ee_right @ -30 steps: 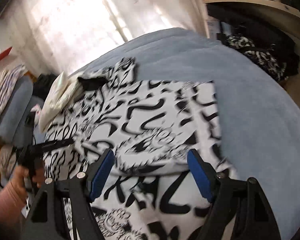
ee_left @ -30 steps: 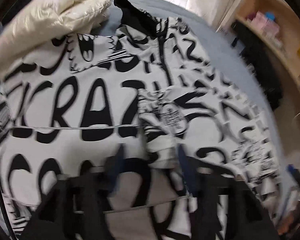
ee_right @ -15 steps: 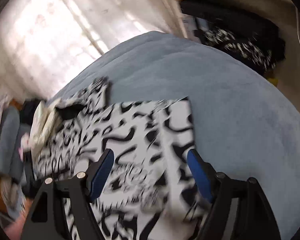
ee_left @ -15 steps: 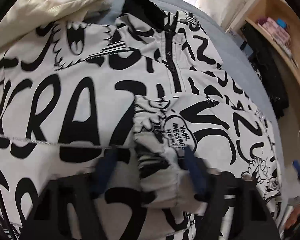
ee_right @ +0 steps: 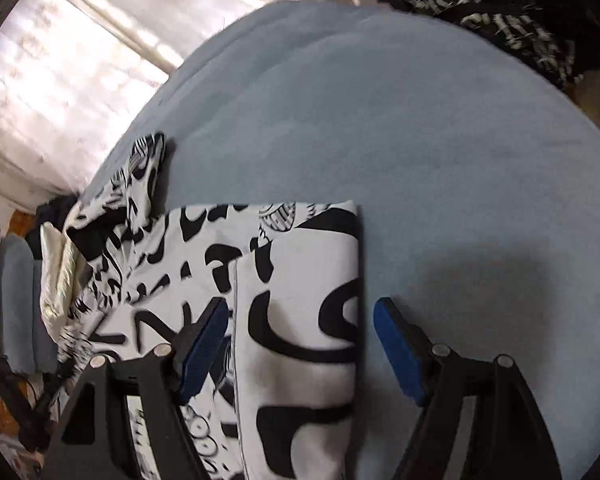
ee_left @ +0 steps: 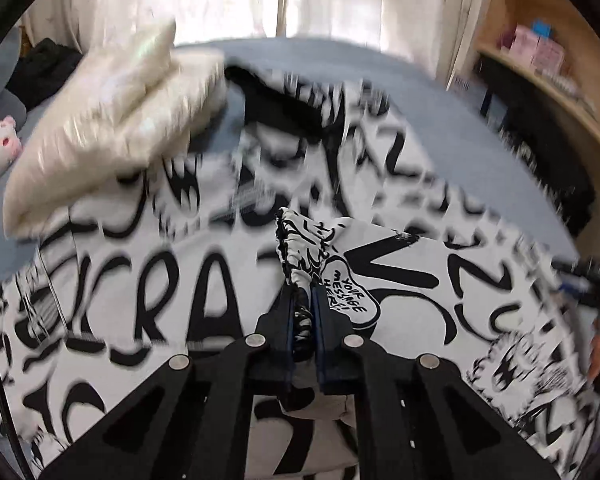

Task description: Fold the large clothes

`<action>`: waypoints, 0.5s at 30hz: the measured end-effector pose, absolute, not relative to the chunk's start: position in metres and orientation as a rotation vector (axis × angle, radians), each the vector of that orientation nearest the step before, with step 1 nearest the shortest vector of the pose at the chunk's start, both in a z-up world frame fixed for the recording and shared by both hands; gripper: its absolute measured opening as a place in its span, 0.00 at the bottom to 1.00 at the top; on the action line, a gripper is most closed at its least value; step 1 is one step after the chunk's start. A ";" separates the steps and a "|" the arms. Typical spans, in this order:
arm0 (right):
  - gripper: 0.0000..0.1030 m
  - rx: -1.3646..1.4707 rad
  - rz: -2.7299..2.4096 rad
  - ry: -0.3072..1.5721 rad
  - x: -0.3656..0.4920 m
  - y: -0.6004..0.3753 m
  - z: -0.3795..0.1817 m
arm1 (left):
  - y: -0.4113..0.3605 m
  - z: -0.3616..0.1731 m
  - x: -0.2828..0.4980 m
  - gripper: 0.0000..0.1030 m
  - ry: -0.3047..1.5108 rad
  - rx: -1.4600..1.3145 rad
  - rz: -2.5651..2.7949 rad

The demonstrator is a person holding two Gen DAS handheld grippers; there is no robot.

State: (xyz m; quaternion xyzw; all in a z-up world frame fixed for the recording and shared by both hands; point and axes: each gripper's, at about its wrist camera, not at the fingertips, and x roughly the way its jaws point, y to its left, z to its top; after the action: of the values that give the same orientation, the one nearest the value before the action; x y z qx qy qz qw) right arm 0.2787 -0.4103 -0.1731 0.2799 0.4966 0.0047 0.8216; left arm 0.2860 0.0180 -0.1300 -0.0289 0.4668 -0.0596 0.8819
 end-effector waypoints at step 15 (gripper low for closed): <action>0.22 0.510 -0.063 1.081 0.267 -0.414 -0.156 | 0.016 -0.174 0.279 0.27 1.057 -0.130 -0.068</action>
State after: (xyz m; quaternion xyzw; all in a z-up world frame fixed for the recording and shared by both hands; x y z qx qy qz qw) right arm 0.2666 -0.4140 -0.1561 0.2401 0.5087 -0.0298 0.8262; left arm 0.2787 0.0161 -0.1737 -0.0618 0.5039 -0.0323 0.8609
